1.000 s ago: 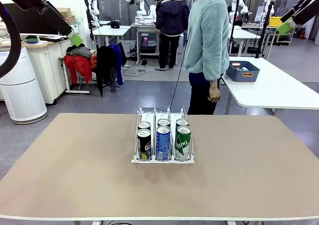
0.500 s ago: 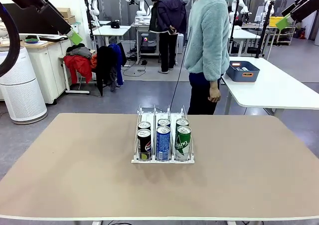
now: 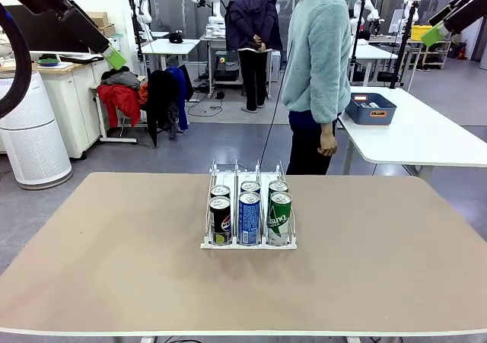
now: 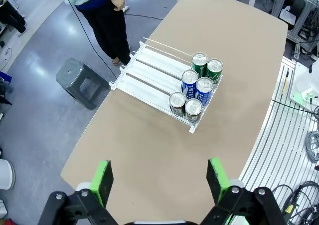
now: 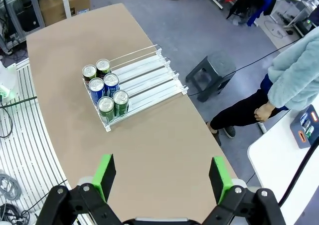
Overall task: Fill the beverage cans into the dispenser.
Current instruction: Pick up the Ionic drink handed by the human.
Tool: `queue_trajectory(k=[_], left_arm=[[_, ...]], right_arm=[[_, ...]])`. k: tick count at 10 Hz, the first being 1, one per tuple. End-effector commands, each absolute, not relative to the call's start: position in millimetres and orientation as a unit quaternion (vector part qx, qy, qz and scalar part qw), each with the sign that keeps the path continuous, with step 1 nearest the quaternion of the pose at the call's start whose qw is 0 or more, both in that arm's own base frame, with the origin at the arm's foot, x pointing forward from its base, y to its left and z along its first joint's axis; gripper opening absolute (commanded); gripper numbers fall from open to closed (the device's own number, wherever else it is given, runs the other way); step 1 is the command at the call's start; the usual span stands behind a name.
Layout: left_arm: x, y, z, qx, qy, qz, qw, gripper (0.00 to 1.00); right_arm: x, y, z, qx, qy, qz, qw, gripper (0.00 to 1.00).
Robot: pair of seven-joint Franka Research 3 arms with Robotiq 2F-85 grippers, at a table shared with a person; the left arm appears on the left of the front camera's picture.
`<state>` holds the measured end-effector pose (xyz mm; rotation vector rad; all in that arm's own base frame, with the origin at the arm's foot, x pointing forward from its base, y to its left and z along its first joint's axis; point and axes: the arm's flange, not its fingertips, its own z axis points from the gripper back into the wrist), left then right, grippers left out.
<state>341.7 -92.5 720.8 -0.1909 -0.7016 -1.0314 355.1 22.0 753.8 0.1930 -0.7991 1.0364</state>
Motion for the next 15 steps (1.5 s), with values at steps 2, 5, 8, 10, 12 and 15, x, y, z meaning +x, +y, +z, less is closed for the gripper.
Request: queue_trajectory(k=[2,5,8,10,12,15], left_arm=[[342.1,-92.4,721.1,-0.089,-0.328,-0.483,0.807,1.0],[342.1,-92.4,721.1,-0.089,-0.328,-0.483,0.807,1.0],[342.1,-92.4,721.1,-0.089,-0.328,-0.483,0.807,1.0],[342.1,-92.4,721.1,-0.089,-0.328,-0.483,0.807,1.0],[342.1,-92.4,721.1,-0.089,-0.328,-0.483,0.807,1.0],[342.1,-92.4,721.1,-0.089,-0.328,-0.483,0.807,1.0]], right_arm=[[364.1,21.4,740.9,0.11,-0.342,0.477,0.802,1.0],[353.9,21.6,754.8,0.089,-0.372,0.481,0.789,1.0],[353.9,21.6,754.8,0.089,-0.372,0.481,0.789,1.0],[353.9,21.6,754.8,0.089,-0.372,0.481,0.789,1.0],[353.9,21.6,754.8,0.089,-0.372,0.481,0.789,1.0],[353.9,21.6,754.8,0.089,-0.372,0.481,0.789,1.0]])
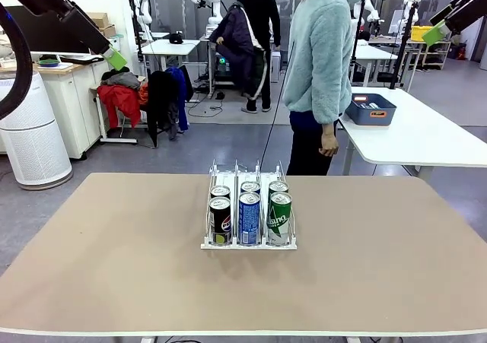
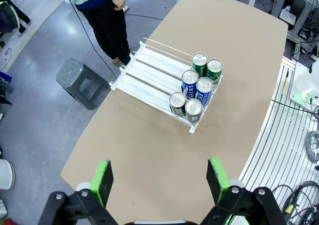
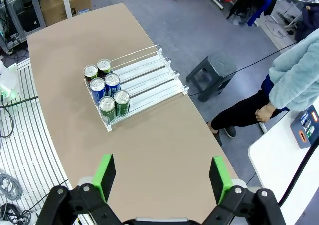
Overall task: Fill the beverage cans into the dispenser.
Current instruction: Pick up the Ionic drink handed by the human.
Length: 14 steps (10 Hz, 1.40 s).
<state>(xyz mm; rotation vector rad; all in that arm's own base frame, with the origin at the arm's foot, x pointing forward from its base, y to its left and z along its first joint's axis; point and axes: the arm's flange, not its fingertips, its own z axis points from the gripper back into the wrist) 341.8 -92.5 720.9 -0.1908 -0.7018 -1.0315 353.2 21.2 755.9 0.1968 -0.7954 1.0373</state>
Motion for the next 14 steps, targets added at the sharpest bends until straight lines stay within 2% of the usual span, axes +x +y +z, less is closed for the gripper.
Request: queue_trajectory(k=[1,14], left_arm=[[342.1,-92.4,721.1,-0.089,-0.328,-0.483,0.807,1.0],[342.1,-92.4,721.1,-0.089,-0.328,-0.483,0.807,1.0]], right_arm=[[353.9,21.6,754.8,0.089,-0.372,0.481,0.789,1.0],[353.9,21.6,754.8,0.089,-0.372,0.481,0.789,1.0]])
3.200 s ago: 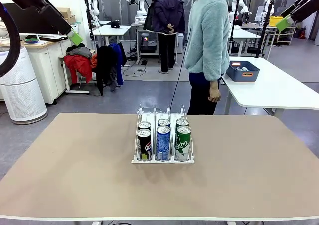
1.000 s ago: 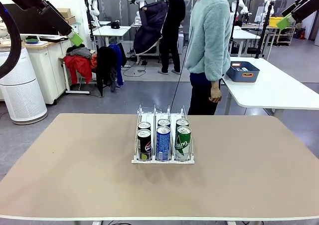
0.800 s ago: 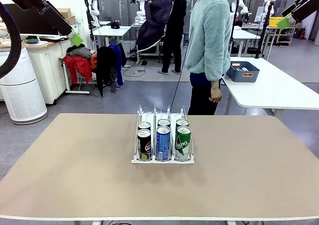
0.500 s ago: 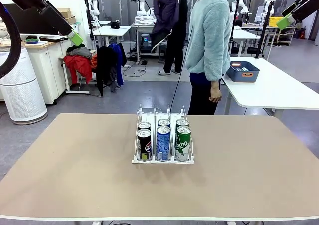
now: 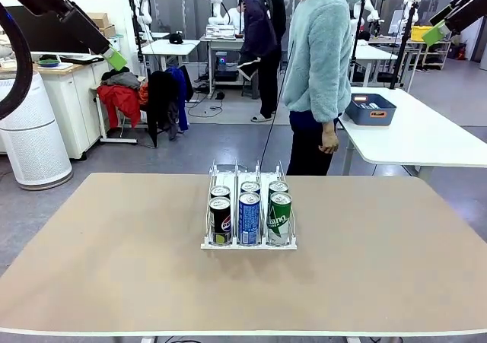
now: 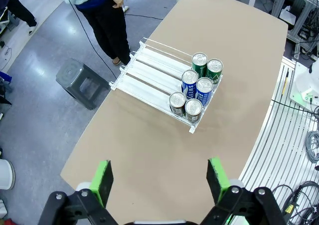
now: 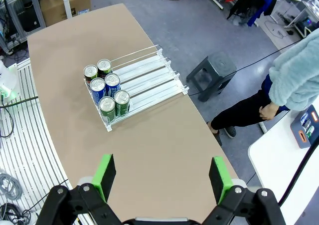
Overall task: Fill the beverage cans into the dispenser.
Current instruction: Pick up the Ionic drink handed by the human.
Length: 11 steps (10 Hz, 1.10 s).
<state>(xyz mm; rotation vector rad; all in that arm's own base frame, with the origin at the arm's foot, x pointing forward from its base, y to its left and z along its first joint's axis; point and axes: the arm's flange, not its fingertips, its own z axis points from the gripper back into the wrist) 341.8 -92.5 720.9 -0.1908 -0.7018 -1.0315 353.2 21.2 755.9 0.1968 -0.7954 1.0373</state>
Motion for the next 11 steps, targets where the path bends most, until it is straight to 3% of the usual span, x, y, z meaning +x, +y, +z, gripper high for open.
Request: queue_trajectory(k=[1,11], left_arm=[[342.1,-92.4,721.1,-0.089,-0.328,-0.483,0.807,1.0],[342.1,-92.4,721.1,-0.089,-0.328,-0.483,0.807,1.0]], right_arm=[[353.9,21.6,754.8,0.089,-0.372,0.481,0.789,1.0],[353.9,21.6,754.8,0.089,-0.372,0.481,0.789,1.0]])
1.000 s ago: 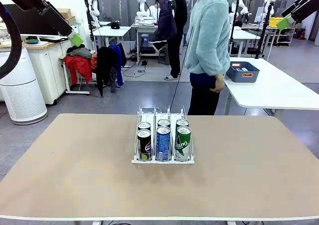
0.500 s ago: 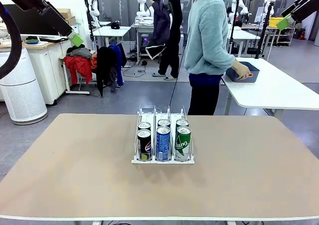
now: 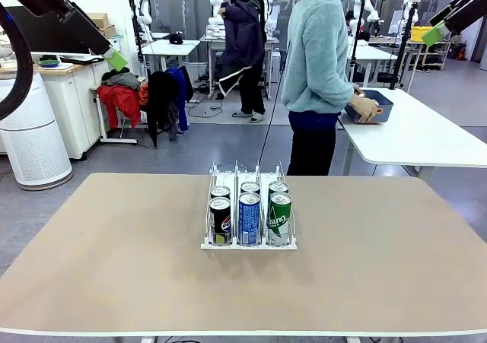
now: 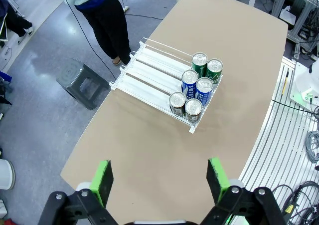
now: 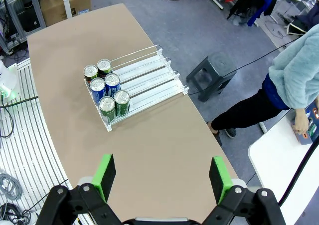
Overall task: Fill the beverage cans into the dispenser.
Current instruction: Pick up the Ionic drink handed by the human.
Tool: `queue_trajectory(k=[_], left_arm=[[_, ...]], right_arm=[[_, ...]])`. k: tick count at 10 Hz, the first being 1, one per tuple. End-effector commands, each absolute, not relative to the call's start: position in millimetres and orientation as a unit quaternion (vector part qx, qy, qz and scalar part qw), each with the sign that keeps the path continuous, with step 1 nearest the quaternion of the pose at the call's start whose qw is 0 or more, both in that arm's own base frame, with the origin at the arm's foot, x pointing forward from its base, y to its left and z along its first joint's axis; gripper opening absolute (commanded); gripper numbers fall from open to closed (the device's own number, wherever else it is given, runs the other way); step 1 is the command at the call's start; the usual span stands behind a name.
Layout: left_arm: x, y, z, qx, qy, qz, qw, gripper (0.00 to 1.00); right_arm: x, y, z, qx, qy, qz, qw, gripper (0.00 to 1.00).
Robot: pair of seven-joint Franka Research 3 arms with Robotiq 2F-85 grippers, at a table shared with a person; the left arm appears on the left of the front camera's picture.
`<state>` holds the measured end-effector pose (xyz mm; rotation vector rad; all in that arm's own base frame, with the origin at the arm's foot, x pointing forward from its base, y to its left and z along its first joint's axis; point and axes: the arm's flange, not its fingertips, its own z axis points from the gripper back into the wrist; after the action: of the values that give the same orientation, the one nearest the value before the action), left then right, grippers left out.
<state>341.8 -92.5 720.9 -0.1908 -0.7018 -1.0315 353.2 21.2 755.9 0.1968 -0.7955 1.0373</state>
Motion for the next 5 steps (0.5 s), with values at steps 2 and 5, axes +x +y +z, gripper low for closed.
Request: queue_trajectory(k=[2,5], left_arm=[[342.1,-92.4,721.1,-0.089,-0.328,-0.483,0.807,1.0],[342.1,-92.4,721.1,-0.089,-0.328,-0.483,0.807,1.0]], right_arm=[[353.9,21.6,754.8,0.089,-0.372,0.481,0.789,1.0],[353.9,21.6,754.8,0.089,-0.372,0.481,0.789,1.0]])
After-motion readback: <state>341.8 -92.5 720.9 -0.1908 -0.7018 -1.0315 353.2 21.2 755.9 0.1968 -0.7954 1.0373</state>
